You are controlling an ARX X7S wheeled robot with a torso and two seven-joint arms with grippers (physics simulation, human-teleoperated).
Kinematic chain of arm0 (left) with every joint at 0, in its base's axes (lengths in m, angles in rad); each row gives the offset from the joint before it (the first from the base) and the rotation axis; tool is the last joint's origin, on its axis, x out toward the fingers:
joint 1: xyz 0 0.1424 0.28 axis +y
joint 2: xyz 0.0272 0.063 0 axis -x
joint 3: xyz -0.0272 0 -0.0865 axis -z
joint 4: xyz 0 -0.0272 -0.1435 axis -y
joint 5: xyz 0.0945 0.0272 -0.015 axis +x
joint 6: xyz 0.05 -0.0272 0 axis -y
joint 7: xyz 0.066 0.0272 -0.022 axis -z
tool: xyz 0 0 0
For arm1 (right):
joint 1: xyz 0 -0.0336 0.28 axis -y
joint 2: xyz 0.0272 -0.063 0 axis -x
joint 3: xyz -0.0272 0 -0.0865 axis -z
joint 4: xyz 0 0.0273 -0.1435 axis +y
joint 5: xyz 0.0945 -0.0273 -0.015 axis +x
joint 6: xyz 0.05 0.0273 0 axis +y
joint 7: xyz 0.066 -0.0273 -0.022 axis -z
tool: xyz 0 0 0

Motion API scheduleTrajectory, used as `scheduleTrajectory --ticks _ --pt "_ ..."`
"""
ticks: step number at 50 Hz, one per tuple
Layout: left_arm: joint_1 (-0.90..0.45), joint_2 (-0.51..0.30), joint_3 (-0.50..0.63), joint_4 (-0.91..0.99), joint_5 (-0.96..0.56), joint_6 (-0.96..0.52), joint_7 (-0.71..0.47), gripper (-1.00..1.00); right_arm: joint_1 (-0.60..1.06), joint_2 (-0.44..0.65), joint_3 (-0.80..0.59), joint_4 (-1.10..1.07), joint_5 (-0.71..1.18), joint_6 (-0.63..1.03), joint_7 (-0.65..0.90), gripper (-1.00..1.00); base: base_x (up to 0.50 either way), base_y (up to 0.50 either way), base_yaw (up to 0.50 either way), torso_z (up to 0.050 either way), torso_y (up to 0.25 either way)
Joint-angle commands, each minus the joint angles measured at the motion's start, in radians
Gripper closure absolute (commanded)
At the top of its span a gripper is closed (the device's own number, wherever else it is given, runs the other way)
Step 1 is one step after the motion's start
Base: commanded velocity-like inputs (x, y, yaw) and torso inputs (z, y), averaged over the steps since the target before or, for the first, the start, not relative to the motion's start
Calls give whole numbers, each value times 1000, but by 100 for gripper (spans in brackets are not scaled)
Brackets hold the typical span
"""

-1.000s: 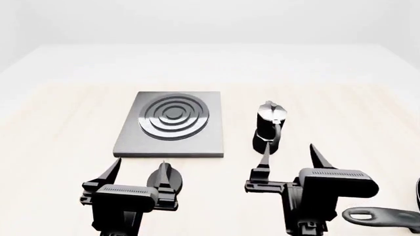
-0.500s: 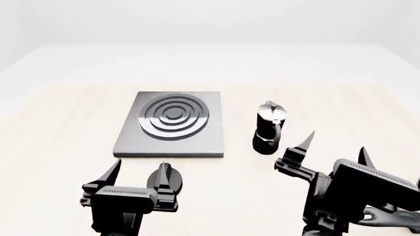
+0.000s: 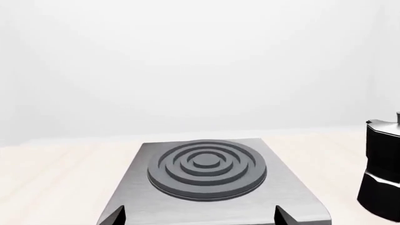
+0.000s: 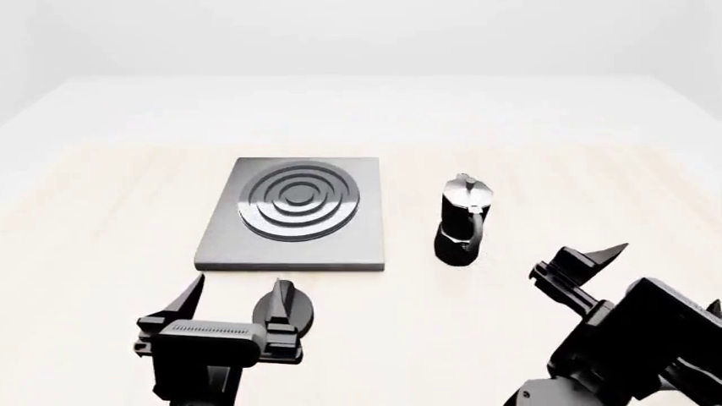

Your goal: Put the frying pan on the stove.

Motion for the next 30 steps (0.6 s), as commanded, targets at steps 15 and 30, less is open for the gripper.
scheduleTrajectory --ticks 15,30 --pt "2 -13 10 -6 -15 13 -16 -100 30 6 -8 12 39 29 195 -100 0 0 0 0 0" --pt "6 -21 20 -8 -12 26 -28 -100 63 6 -6 79 54 -56 310 -100 0 0 0 0 0"
